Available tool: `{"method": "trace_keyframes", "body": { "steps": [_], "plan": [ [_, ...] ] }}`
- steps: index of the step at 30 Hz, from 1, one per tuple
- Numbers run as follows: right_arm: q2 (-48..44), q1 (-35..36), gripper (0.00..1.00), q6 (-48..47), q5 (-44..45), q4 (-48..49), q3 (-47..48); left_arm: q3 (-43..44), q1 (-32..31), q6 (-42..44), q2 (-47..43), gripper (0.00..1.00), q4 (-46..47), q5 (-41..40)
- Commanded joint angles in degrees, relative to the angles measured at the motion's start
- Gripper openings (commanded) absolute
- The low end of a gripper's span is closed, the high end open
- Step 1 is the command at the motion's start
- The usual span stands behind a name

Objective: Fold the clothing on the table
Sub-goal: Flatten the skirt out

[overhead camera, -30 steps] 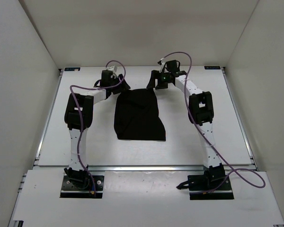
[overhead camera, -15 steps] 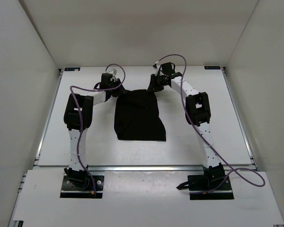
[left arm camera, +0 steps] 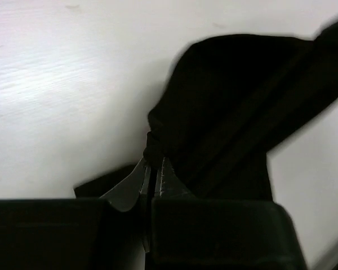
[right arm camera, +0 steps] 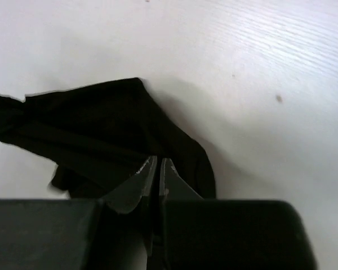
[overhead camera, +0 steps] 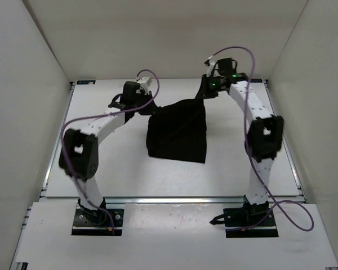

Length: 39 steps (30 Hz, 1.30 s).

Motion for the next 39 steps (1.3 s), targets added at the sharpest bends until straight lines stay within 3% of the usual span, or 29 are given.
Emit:
{"method": "trace_keyframes", "body": {
  "steps": [1, 9, 14, 19, 22, 23, 27, 28, 30, 32, 35, 39],
  "plan": [
    [-19.4, -3.8, 0.00, -5.4, 4.4, 0.6, -9.7, -8.5, -4.3, 6.3, -15.4, 0.00, -5.4, -2.2],
    [-41.8, 1.6, 0.00, -1.8, 4.7, 4.5, -45.8, -26.5, -6.5, -1.2, -36.8, 0.00, -7.3, -2.1],
    [-47.2, 3.7, 0.00, 2.2, 3.5, 10.1, -57.9, -39.1, -3.8, -5.0, -44.7, 0.00, -4.3, -0.8],
    [-42.6, -0.5, 0.00, -1.0, 3.5, 9.5, -50.6, -34.7, -3.5, -3.8, -38.2, 0.00, 0.8, -1.8],
    [-37.6, -2.7, 0.00, -2.8, 4.9, 8.4, -34.9, -21.8, -3.3, -1.7, -28.3, 0.00, -0.3, -2.8],
    [-35.2, -3.2, 0.00, -3.3, 5.4, 7.4, -31.5, -14.5, -3.4, -1.1, -26.2, 0.00, -2.3, -3.8],
    [-27.7, -3.5, 0.00, -5.6, 9.7, -0.2, -3.1, 13.4, -3.8, 1.9, -17.0, 0.00, -8.1, -7.6],
    [-26.9, -3.0, 0.00, -5.4, 10.8, -0.5, 1.3, 18.6, -4.4, 2.2, -16.6, 0.00, -7.8, -8.7],
    [-29.3, -2.9, 0.00, -4.1, 11.0, 3.0, 1.0, 22.9, -5.2, 3.4, -17.4, 0.00, -6.1, -11.7],
    [-33.0, -3.0, 0.00, -5.2, 11.0, 4.8, -1.7, 22.6, -5.9, 5.3, -20.3, 0.00, -3.6, -14.4],
    [-37.9, -2.1, 0.00, -7.8, 15.0, 7.3, -14.5, 13.5, -6.2, 9.5, -25.4, 0.00, -0.4, -15.2],
    [-46.4, -3.3, 0.00, -6.6, 13.6, 11.3, -33.3, -9.5, -6.4, 7.5, -35.9, 0.00, 2.5, -14.5]
  ]
}}
